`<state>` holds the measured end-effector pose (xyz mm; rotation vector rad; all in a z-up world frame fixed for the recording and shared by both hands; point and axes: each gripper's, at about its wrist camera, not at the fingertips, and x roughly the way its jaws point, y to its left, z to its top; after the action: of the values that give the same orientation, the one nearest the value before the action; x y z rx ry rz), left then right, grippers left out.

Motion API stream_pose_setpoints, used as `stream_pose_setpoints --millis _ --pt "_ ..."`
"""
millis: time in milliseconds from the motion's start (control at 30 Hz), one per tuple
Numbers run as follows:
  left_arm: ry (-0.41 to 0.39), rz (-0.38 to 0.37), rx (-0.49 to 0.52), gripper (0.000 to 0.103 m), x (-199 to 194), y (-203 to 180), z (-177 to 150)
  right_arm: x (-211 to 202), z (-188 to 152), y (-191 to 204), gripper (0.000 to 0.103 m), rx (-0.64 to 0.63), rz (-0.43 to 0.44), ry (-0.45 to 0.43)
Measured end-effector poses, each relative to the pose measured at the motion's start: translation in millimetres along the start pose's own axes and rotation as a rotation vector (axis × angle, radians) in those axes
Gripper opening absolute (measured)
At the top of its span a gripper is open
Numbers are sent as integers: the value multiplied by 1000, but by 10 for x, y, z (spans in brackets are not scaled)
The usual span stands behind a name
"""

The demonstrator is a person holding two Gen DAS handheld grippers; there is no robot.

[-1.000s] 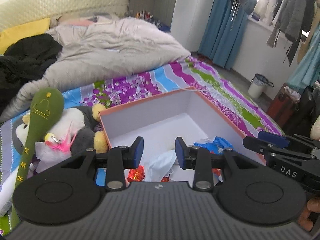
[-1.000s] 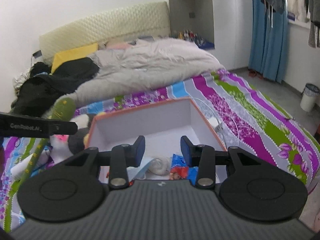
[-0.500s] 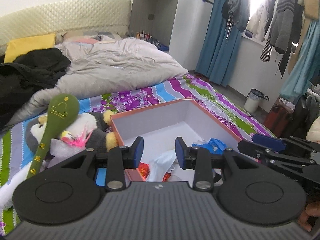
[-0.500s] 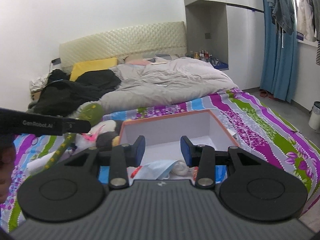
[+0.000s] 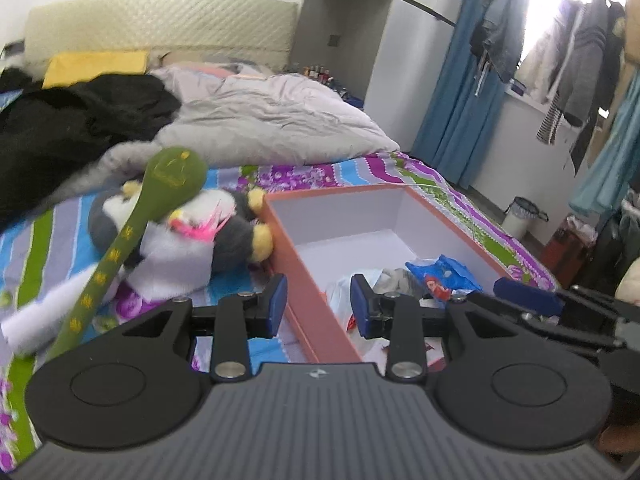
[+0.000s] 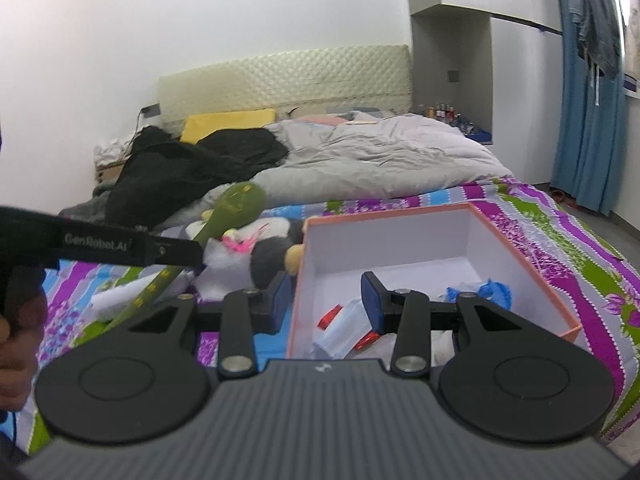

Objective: Organize soft objects
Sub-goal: 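Withdraw both open tools from the box back toward the pile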

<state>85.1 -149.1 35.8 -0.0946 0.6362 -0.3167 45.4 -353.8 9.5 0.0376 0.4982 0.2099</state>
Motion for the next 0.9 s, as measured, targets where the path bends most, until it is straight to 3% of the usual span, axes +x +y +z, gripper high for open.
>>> stream_pose_setpoints --millis 567,900 --pt "-28 82 -109 40 -384 584 -579 36 -243 656 42 -62 107 43" --pt "8 185 -190 40 -516 943 -1041 222 -386 941 42 -64 190 125"
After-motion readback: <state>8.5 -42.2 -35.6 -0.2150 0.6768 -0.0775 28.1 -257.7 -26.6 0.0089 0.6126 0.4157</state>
